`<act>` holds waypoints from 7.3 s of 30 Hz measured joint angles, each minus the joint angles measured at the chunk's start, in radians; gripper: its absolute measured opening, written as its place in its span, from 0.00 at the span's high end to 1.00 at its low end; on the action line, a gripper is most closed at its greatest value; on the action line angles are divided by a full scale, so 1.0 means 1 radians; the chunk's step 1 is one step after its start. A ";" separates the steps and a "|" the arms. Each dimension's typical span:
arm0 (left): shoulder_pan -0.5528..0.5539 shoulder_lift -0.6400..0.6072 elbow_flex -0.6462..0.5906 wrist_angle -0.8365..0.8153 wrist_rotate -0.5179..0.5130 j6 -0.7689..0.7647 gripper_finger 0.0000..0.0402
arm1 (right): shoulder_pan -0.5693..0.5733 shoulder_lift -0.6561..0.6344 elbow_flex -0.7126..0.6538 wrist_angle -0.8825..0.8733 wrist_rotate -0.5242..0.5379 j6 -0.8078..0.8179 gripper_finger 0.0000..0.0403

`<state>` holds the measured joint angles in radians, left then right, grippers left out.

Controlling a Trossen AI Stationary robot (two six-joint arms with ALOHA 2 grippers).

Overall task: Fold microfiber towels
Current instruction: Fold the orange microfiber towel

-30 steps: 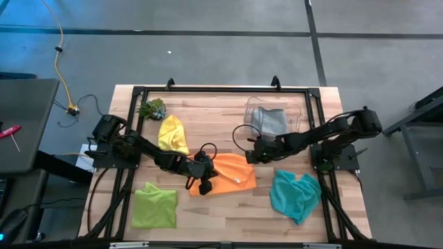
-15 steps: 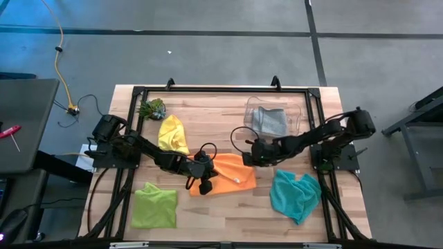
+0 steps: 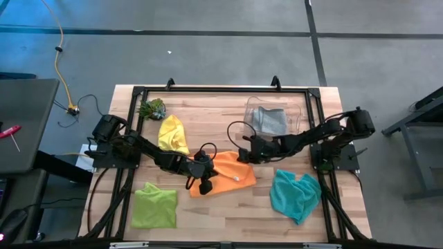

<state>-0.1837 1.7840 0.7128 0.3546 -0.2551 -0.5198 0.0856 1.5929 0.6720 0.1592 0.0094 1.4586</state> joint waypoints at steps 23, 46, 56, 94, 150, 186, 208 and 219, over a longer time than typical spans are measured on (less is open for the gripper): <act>0.000 0.000 0.000 0.001 -0.017 0.000 1.00 | -0.013 0.122 0.000 0.106 0.132 0.026 0.52; 0.000 0.000 0.000 0.001 -0.018 0.000 1.00 | -0.013 0.120 0.000 0.339 -0.118 -0.404 0.52; 0.000 0.000 0.000 0.001 -0.017 0.000 1.00 | -0.042 0.086 0.000 0.337 -0.122 -0.472 0.52; 0.002 -0.014 0.000 0.012 0.024 0.035 1.00 | 0.060 -0.100 0.001 -0.197 0.037 -0.416 0.69; -0.169 0.052 -0.012 0.009 -0.121 -0.347 1.00 | -0.357 0.142 0.614 -0.462 0.137 -1.431 1.00; -0.096 -0.046 -0.011 -0.216 0.134 -0.009 1.00 | 0.158 0.086 0.107 -0.373 0.108 -0.311 1.00; -0.096 -0.168 -0.012 -0.337 0.063 0.025 1.00 | 0.134 -0.086 0.099 -0.434 0.313 -0.235 1.00; -0.119 -0.122 -0.013 -0.298 0.055 -0.045 1.00 | -0.027 0.017 0.097 -0.335 0.133 -0.422 1.00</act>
<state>-0.3031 1.6624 0.7002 0.0570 -0.1998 -0.5646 0.0589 1.6098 0.7692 -0.1761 0.1421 1.0365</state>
